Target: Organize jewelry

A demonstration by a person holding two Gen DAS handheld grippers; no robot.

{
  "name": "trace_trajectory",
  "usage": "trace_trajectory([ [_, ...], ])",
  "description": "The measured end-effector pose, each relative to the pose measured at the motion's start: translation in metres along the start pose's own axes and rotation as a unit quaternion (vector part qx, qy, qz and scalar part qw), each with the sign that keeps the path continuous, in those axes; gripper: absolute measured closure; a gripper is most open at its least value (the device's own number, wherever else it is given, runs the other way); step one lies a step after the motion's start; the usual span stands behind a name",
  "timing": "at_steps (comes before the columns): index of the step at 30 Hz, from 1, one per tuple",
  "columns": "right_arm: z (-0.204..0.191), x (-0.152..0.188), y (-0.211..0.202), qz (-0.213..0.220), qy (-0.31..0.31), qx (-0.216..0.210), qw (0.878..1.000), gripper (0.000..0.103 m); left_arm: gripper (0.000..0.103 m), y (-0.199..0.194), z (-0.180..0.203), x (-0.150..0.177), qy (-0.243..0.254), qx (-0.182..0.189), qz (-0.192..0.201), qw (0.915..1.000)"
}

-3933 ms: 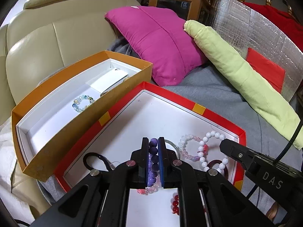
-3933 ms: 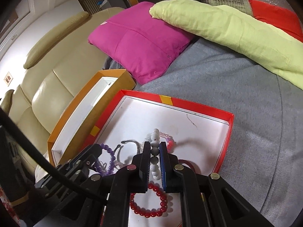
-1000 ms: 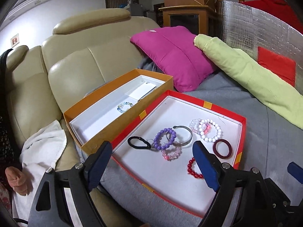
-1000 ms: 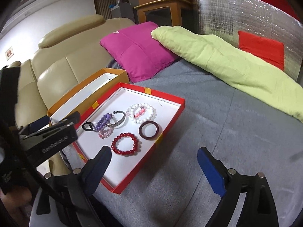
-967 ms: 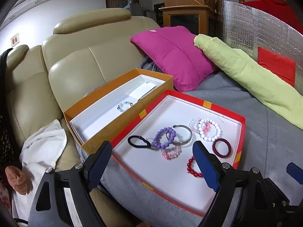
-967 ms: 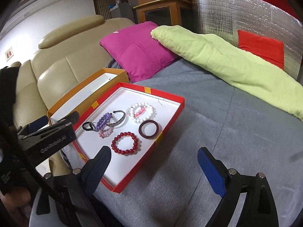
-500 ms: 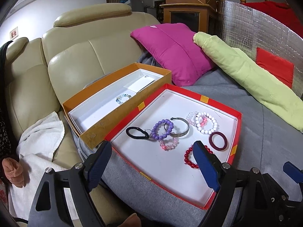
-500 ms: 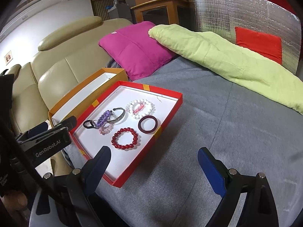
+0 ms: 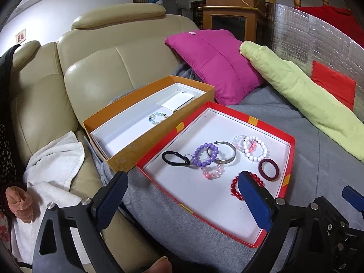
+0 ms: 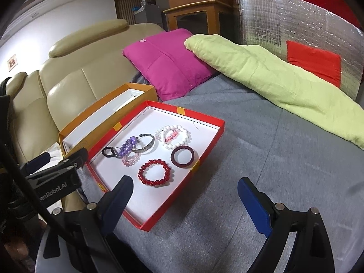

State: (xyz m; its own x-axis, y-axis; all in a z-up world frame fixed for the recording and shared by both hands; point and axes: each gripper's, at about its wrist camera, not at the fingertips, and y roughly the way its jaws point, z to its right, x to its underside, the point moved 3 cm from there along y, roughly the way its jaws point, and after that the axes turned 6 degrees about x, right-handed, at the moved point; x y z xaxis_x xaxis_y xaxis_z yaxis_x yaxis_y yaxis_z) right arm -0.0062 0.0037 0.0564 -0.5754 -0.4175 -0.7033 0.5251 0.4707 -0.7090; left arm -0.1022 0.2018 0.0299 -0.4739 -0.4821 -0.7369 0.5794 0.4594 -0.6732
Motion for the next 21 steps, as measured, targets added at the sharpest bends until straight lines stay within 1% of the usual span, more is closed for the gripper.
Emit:
trace_trajectory([
  [21,-0.011,-0.007,0.010,-0.001,-0.019,0.004,1.000,0.008,0.003,0.004,-0.004,-0.003,-0.008,0.007,-0.007,0.9999],
])
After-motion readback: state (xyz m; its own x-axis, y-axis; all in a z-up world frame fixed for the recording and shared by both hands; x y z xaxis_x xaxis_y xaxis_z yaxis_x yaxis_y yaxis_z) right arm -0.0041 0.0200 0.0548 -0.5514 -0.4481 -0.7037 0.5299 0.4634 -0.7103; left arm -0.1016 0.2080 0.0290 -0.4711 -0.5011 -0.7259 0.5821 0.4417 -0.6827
